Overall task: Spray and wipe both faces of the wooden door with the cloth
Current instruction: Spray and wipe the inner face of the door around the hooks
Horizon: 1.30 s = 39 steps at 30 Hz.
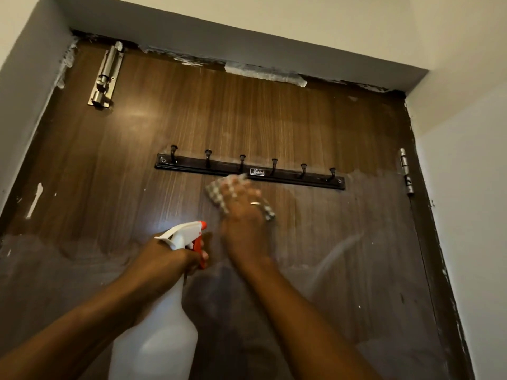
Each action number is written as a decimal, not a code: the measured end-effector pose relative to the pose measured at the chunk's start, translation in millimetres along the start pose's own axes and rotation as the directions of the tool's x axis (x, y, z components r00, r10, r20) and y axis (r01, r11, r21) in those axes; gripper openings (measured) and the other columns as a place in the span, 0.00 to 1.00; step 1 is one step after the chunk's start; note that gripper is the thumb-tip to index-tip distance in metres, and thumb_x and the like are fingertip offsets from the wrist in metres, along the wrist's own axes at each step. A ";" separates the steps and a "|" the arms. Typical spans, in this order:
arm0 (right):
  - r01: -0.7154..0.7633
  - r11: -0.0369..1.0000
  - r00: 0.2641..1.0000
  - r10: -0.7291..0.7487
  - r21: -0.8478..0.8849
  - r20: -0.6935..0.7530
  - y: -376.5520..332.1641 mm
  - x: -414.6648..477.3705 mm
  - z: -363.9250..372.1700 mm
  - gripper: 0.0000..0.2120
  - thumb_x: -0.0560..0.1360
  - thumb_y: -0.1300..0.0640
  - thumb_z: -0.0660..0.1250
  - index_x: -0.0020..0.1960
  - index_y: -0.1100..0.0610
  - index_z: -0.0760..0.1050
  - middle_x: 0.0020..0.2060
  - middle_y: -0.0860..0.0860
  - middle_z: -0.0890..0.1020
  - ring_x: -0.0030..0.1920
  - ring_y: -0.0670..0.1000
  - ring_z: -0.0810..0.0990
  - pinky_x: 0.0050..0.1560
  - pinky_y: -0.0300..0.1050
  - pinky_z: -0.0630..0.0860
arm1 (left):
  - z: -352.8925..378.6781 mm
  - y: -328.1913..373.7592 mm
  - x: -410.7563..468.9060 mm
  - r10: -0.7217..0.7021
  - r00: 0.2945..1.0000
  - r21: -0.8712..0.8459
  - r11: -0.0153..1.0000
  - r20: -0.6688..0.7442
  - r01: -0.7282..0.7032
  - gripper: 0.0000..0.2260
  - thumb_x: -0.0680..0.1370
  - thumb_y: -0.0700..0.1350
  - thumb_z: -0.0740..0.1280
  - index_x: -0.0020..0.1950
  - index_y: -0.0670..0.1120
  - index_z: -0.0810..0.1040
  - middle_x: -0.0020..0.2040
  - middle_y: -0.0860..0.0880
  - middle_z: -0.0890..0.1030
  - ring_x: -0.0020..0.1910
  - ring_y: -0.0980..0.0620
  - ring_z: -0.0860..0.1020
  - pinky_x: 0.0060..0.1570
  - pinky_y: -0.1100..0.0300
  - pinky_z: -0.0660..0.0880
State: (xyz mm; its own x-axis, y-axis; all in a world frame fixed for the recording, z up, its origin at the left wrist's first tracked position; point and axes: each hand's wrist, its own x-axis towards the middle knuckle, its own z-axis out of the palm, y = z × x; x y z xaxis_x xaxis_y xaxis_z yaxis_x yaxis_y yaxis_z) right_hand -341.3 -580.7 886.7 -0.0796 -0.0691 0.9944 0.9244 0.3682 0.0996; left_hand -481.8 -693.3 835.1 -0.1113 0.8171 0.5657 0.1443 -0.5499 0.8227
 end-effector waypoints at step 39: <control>-0.199 0.978 0.979 0.202 -0.069 0.039 260.6 -91.7 -108.5 0.20 0.83 0.51 0.52 0.74 0.50 0.68 0.71 0.52 0.71 0.72 0.55 0.69 0.71 0.44 0.64 | 167.2 53.1 -22.5 0.086 0.994 0.036 0.995 0.065 -0.088 0.24 0.73 0.36 0.69 0.68 0.43 0.69 0.52 0.44 0.78 0.51 0.45 0.77 0.52 0.52 0.75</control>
State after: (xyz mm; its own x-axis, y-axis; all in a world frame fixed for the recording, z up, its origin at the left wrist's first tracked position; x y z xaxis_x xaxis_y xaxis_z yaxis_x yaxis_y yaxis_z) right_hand -52.7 -579.0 817.7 0.0942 0.0427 0.9946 0.9452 0.3099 -0.1028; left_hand -307.3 -712.0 856.5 -0.0348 0.7764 0.6292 0.1887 -0.6132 0.7671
